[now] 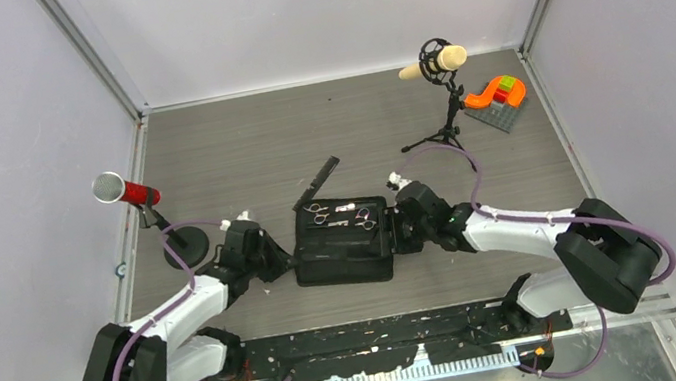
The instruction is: Sort the hair-cutting tools
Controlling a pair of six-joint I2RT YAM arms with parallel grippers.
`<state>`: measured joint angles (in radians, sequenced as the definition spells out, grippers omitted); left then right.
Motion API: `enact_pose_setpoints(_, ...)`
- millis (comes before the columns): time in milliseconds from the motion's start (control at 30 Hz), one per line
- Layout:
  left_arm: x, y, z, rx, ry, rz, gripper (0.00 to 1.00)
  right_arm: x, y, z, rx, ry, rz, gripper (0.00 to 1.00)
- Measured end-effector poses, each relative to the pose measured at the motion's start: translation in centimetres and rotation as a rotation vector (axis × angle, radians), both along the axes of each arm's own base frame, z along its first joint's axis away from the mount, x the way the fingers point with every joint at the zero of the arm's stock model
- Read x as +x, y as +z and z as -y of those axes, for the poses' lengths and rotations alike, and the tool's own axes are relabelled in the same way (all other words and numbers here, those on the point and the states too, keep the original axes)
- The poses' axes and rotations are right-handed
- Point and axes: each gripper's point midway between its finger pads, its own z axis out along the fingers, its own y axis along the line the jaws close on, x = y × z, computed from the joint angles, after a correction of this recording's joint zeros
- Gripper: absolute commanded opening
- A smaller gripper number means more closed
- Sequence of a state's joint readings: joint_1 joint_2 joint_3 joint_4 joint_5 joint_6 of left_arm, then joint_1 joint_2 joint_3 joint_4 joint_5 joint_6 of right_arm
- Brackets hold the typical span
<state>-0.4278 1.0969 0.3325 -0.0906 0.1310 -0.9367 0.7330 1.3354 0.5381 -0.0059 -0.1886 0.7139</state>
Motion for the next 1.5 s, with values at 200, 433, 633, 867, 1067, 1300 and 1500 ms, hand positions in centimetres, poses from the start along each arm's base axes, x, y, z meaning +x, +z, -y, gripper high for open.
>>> enact_pose_setpoints(200, -0.1, 0.1, 0.0, -0.001, 0.0, 0.003, 0.0, -0.2, -0.6, -0.2, -0.121, 0.038, -0.013, 0.59)
enact_pose_setpoints(433, -0.3, 0.0, -0.5, 0.013, 0.012, 0.005, 0.0, -0.2, -1.0, -1.3, -0.234, 0.097, -0.013, 0.61)
enact_pose_setpoints(633, -0.4, 0.1, -0.6, 0.015, 0.013, 0.008, 0.0, -0.3, -1.1, -1.4, -0.306, 0.122, 0.012, 0.63)
enact_pose_setpoints(867, -0.5, 0.0, -0.7, 0.019, 0.011, 0.005, 0.0, -0.3, -1.4, -1.8, -0.413, 0.159, 0.012, 0.71)
enact_pose_setpoints(1067, -0.6, 0.1, -0.7, 0.023, 0.007, 0.006, 0.0, -0.8, -0.9, -1.7, -0.476, 0.193, 0.038, 0.74)
enact_pose_setpoints(1300, -0.6, 0.0, -0.8, 0.03, -0.005, 0.012, 0.0, -1.1, 2.2, -1.5, -0.453, 0.204, 0.095, 0.75)
enact_pose_setpoints(1500, -1.3, 0.1, -0.8, 0.047, -0.05, -0.005, 0.0, -0.5, 4.8, -1.5, -0.402, 0.173, 0.168, 0.76)
